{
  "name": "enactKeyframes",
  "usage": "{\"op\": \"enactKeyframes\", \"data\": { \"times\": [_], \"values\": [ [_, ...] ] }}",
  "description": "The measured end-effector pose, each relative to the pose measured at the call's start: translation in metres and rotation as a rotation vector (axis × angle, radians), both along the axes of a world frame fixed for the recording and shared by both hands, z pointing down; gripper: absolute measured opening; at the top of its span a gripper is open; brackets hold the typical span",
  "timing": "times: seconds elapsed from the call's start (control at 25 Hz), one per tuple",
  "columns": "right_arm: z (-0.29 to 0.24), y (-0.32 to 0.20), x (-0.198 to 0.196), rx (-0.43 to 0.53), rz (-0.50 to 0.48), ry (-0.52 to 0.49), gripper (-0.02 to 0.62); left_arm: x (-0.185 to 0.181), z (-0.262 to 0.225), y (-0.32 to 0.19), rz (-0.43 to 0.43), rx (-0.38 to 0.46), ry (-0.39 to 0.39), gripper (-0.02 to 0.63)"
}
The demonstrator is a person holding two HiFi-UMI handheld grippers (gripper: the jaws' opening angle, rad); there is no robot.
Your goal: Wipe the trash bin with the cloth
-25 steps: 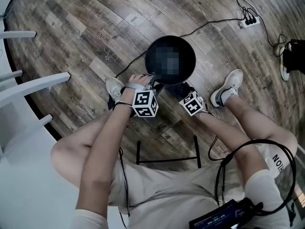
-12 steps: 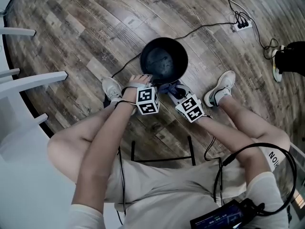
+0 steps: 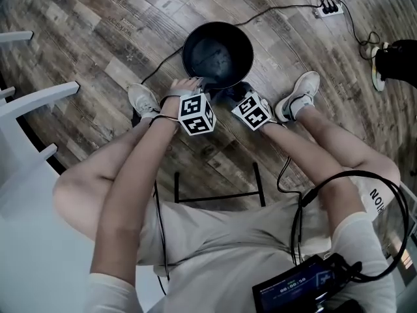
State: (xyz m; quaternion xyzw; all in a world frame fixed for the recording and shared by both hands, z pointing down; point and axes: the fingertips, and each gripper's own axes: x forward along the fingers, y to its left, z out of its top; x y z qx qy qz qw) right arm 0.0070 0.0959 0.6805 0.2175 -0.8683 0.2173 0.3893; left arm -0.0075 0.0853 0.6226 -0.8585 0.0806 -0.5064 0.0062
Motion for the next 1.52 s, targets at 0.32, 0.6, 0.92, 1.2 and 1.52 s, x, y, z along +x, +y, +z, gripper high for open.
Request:
{"op": "enactKeyframes", "data": {
  "times": [0.32,0.6,0.92,1.2,1.52],
  "values": [
    [0.078,-0.017,0.004,0.000,0.007,0.136,0.078,0.002,-0.005,-0.008,-0.077,-0.007,0.054,0.055],
    [0.123,-0.021,0.007,-0.029,0.006,0.222,0.078,0.002,-0.005,-0.008,-0.089,-0.005,0.054,0.057],
    [0.142,-0.017,0.008,-0.135,0.044,0.237,0.078,0.003,-0.005,-0.009,-0.105,-0.008,0.056,0.057],
    [0.108,0.017,0.018,-0.117,0.015,0.185,0.078,0.001,-0.003,0.000,-0.061,0.005,0.040,0.080],
    [0.022,0.036,0.000,-0.019,-0.015,0.037,0.078,-0.040,0.006,-0.007,0.143,0.137,-0.111,0.112]
  ]
}}
